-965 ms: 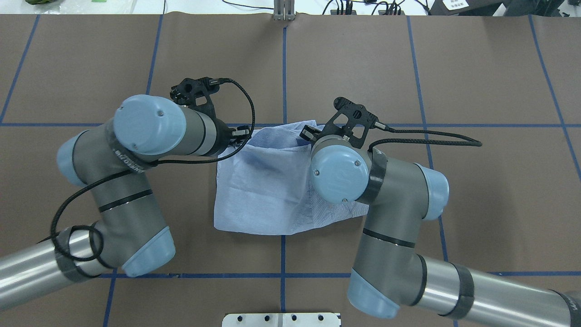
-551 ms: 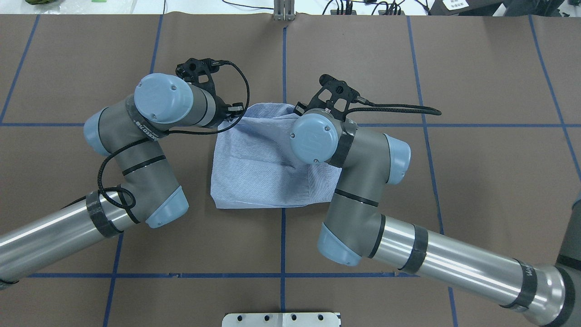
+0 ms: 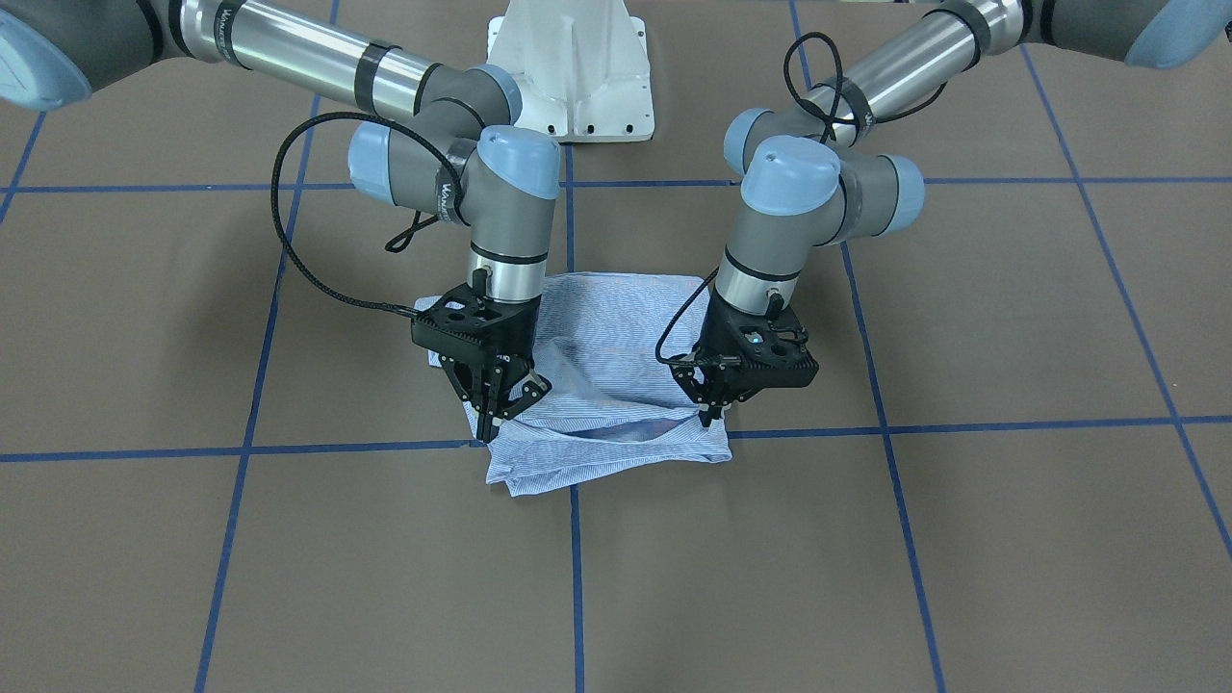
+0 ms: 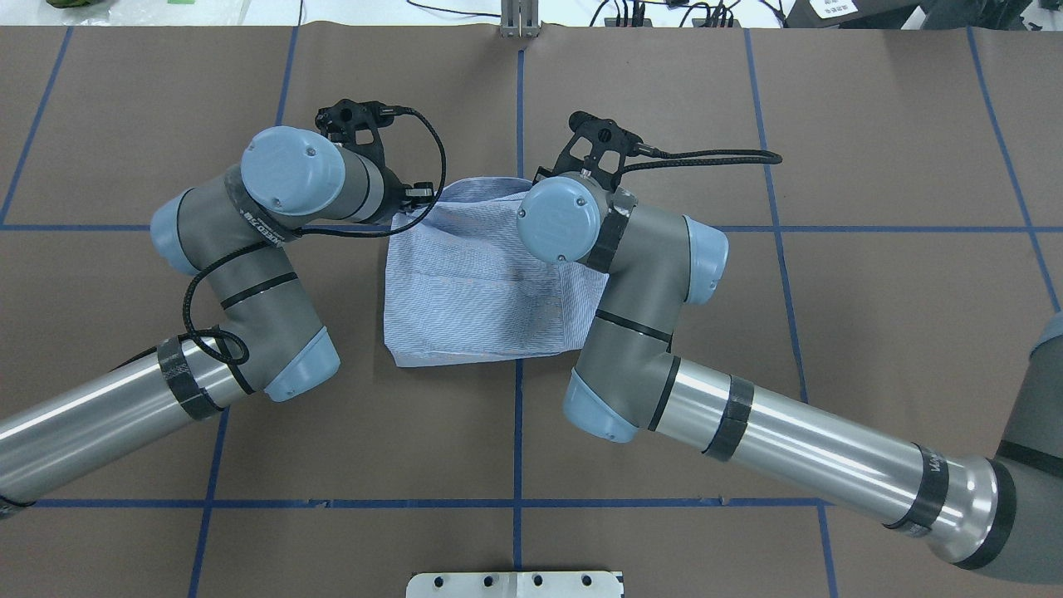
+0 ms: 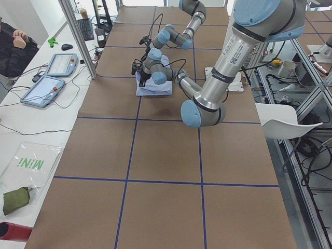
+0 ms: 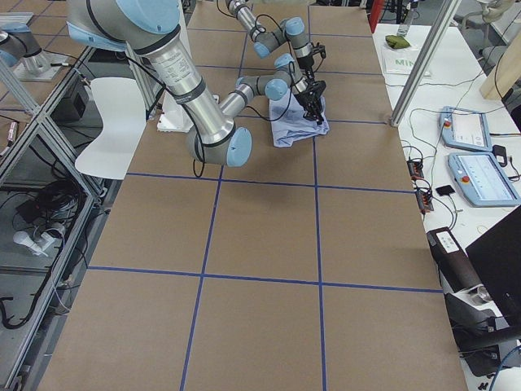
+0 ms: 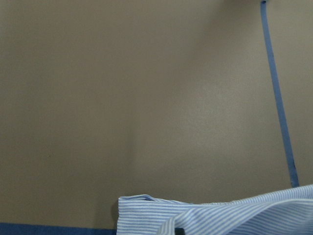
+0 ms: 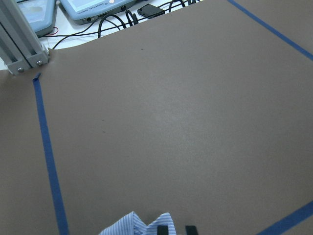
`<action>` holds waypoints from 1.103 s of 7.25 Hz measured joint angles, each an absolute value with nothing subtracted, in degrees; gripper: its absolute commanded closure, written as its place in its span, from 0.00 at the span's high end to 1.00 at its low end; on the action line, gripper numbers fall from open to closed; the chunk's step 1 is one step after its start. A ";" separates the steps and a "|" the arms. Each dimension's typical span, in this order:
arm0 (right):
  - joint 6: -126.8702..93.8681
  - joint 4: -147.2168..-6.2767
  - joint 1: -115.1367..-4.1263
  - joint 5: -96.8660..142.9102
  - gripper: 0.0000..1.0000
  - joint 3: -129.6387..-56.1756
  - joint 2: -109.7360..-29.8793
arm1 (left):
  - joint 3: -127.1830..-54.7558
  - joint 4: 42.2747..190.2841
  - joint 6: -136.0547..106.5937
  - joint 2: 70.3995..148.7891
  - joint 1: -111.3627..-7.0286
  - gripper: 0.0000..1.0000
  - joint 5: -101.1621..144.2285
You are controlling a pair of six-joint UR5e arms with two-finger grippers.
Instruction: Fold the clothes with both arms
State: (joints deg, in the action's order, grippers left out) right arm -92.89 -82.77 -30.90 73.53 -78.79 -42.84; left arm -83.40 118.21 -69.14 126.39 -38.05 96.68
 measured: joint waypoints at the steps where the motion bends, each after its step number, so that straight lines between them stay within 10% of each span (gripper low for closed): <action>1: -90.25 -82.89 -32.87 78.00 1.00 -78.74 -41.63 | -83.99 118.37 -65.22 126.24 -38.87 1.00 97.47; 4: -74.83 -88.54 -43.17 97.49 1.00 -82.64 -41.26 | -93.57 117.04 -50.10 118.85 -45.42 1.00 108.17; 8: -30.31 -103.04 -65.02 117.29 1.00 -103.21 -61.89 | -111.12 102.26 -25.54 105.90 -56.80 1.00 116.18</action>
